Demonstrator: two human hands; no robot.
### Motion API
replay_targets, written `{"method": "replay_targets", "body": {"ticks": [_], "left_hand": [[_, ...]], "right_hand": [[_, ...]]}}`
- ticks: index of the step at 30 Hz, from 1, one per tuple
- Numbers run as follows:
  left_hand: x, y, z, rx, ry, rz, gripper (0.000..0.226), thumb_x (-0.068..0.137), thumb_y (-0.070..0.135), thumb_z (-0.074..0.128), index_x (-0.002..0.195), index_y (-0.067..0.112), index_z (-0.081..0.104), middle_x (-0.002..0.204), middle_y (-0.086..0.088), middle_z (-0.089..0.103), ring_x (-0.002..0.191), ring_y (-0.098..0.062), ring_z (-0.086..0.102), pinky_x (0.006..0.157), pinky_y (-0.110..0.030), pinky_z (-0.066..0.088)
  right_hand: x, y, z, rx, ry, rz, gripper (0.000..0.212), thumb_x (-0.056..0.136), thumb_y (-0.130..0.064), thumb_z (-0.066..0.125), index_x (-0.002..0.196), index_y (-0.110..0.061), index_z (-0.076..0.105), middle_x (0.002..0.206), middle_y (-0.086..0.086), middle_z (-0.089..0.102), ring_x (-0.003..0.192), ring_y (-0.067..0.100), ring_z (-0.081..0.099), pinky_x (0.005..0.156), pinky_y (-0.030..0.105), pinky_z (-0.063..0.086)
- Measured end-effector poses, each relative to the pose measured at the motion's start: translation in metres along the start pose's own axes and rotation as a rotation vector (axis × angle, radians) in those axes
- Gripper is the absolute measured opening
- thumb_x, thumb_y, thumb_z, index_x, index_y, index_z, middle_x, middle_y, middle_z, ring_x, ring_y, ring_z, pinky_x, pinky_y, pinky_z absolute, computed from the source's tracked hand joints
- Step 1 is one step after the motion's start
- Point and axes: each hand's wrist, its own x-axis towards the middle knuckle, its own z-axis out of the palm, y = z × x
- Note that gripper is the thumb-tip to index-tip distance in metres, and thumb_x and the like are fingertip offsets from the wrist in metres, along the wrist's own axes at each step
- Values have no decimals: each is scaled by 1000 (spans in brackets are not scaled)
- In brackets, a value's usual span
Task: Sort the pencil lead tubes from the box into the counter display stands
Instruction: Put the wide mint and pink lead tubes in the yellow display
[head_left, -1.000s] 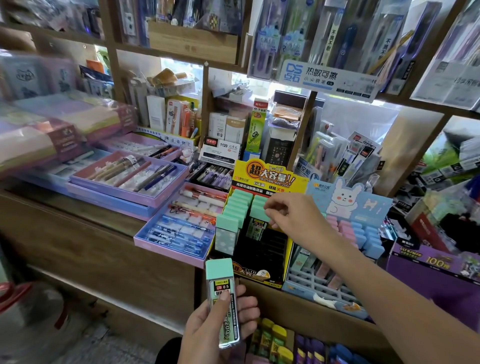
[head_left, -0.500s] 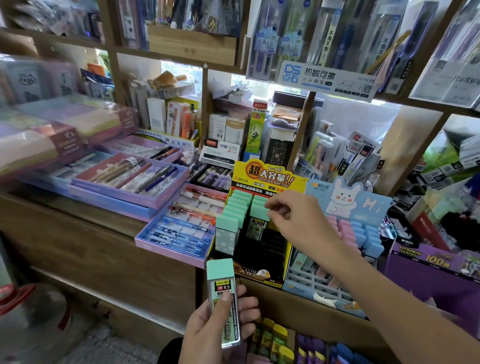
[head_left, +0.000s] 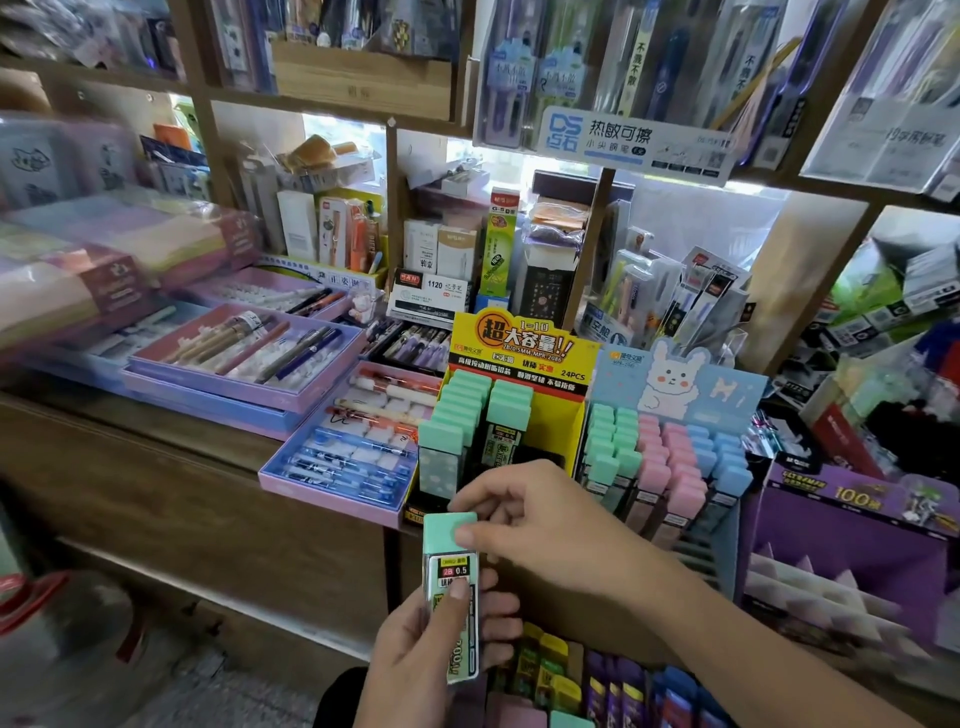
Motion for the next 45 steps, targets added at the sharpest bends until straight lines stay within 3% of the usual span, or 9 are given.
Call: {"method": "replay_targets", "body": {"ticks": [7,12,17,21,27,32,37,42,45], "left_hand": [[0,-9,-2,262,-93,-53,18,95,-1,64,112,4,71,94,-21,78,81,-27,76,76,-35,64],[-1,-16,-6,596,-247,-104,6,91,12,71,96,13,74,97,-16,76,86,-28,70,96,-51,57],[10,-33,-15,955,-434,-97,16,80,50,74,93,40,72,100,21,75,99,6,70,102,-19,48],[22,-56,-24,1093,-456,-179,13,73,50,75,83,54,69,97,29,73,94,21,61,111,-14,38],[41,-74,-30,1095,-511,-384,15,80,51,73,86,38,70,94,26,73,116,1,66,111,-22,43],[40,-77,-33,1099,-516,-317,12,91,45,65,82,37,65,113,21,74,126,-4,61,112,-23,43],[27,-59,-28,1075,-480,-153,20,71,56,69,88,45,70,96,27,75,95,11,68,100,-11,45],[26,-51,-22,1165,-560,-103,11,98,37,63,108,33,62,92,20,60,100,-8,64,94,-13,46],[20,-42,-20,1100,-489,-144,15,93,32,70,107,27,73,104,16,71,102,-1,68,105,-14,44]], "right_hand": [[-4,-1,-24,213,72,43,10,88,-10,80,98,-12,78,84,10,76,65,12,68,54,18,50],[-5,1,-48,218,189,38,11,87,-7,80,95,-13,77,76,0,76,62,10,68,53,19,51],[1,5,-62,235,346,25,9,88,-8,79,94,-13,75,78,7,74,65,14,69,59,23,57],[10,5,-65,241,436,9,9,91,-4,76,94,-11,72,77,8,72,64,13,70,60,22,59],[26,8,-61,111,491,-9,13,92,-5,74,91,-17,70,82,13,73,68,19,73,64,23,61],[37,18,-56,28,487,-12,10,92,-7,74,92,-16,72,77,6,74,67,20,75,73,41,65],[41,23,-52,-22,482,-24,9,91,-8,75,93,-16,72,75,0,73,66,16,75,74,43,65],[40,21,-54,-74,455,-53,8,92,-9,75,95,-16,74,76,1,72,64,12,73,67,28,63],[40,21,-53,-104,422,-39,9,92,-8,74,98,-15,74,79,2,73,65,12,73,66,27,64]]}}
